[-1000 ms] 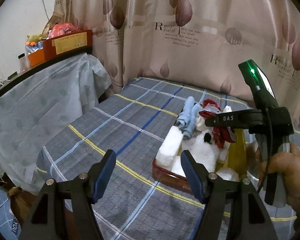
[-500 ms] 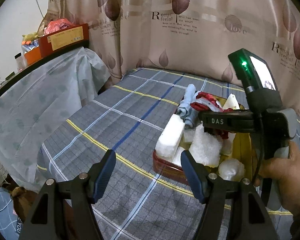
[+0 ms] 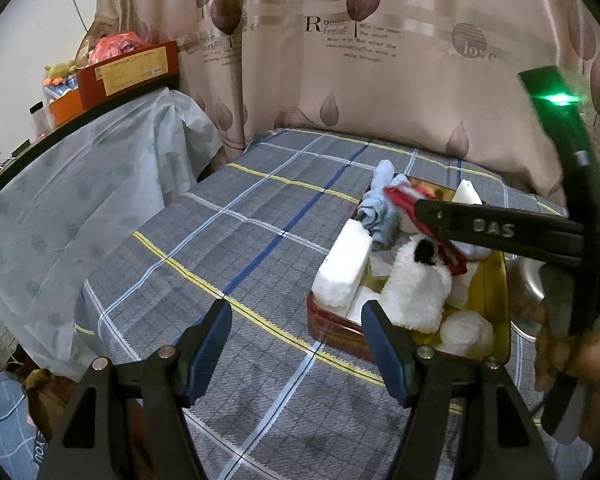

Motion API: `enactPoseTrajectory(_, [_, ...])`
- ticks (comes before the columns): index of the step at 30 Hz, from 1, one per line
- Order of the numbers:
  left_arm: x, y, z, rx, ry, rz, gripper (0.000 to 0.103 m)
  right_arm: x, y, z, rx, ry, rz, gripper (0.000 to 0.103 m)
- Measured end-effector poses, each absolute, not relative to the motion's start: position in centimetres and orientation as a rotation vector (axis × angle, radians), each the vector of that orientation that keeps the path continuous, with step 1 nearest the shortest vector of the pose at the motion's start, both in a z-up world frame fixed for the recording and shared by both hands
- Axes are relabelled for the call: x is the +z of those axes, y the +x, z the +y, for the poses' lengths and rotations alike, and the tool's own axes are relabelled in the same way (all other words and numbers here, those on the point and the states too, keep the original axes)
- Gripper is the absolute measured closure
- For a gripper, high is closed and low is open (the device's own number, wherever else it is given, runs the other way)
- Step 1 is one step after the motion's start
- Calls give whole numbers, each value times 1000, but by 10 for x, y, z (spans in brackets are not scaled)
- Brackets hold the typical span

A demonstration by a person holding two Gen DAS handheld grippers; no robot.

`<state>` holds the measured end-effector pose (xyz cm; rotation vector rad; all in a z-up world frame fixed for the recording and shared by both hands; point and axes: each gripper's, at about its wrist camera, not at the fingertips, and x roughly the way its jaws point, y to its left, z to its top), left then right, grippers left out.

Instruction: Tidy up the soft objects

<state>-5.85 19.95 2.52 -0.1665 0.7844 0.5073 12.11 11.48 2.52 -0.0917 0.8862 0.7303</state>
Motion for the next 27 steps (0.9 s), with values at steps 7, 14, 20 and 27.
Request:
enactPoseTrajectory(7, [25,-59,200,521,-158,782,34,42,102,104,774,-24,866,34])
enactPoseTrajectory(14, [25,-60,201,520,-157,778,34,53,71,79,730,23,830,34])
enactPoseTrajectory(20, [30,-66,197,471,-129,723,34,59,32,53,619,14,749,30])
enactPoseTrajectory(27, [52,-90,187,376,-120,606,34,73,-27,34,539,-72,608,16])
